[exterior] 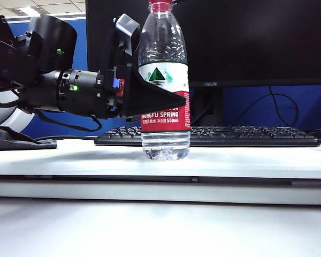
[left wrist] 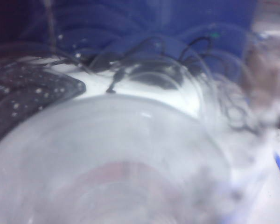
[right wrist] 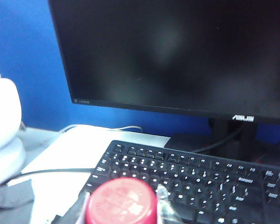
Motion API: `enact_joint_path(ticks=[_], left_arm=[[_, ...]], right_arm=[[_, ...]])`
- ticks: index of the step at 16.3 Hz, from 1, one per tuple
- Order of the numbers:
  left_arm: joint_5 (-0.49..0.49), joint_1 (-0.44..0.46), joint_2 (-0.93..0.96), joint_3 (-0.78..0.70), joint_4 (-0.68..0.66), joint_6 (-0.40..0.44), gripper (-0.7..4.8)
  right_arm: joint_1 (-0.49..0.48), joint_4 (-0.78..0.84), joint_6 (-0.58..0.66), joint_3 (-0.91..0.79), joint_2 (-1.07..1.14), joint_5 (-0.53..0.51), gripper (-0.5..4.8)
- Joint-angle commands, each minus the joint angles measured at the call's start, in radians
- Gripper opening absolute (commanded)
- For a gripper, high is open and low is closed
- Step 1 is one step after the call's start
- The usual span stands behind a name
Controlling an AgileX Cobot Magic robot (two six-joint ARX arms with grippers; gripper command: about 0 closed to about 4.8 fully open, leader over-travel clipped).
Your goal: Unscrew the cap from the plastic bottle on the table.
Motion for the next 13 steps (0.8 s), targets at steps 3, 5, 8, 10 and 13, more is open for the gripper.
enact_joint_path(ticks=[3, 5, 8, 10, 13], left_arm=[[-0.012, 0.000, 0.008, -0.008, -0.073, 0.000, 2.99], [-0.011, 0.000, 0.008, -0.008, -0.073, 0.000, 2.99], [-0.009, 0.000, 0.008, -0.008, -0.073, 0.000, 2.99], [-0.009, 0.000, 0.008, -0.008, -0.073, 0.000, 2.99], [-0.009, 0.000, 0.008, -0.008, -0.073, 0.000, 2.99]], right_arm=[[-0.021, -0.121, -0.042, 0.006, -0.057, -0.075, 1.37], [-0.043, -0.150, -0.036, 0.005, -0.077, -0.117, 1.34], [-0.074, -0.175, -0.032, 0.003, -0.106, -0.203, 1.33], [-0.122, -0.246, -0.005, 0.003, -0.129, -0.317, 1.33], [-0.177, -0.294, 0.014, 0.003, -0.149, -0.436, 1.33]])
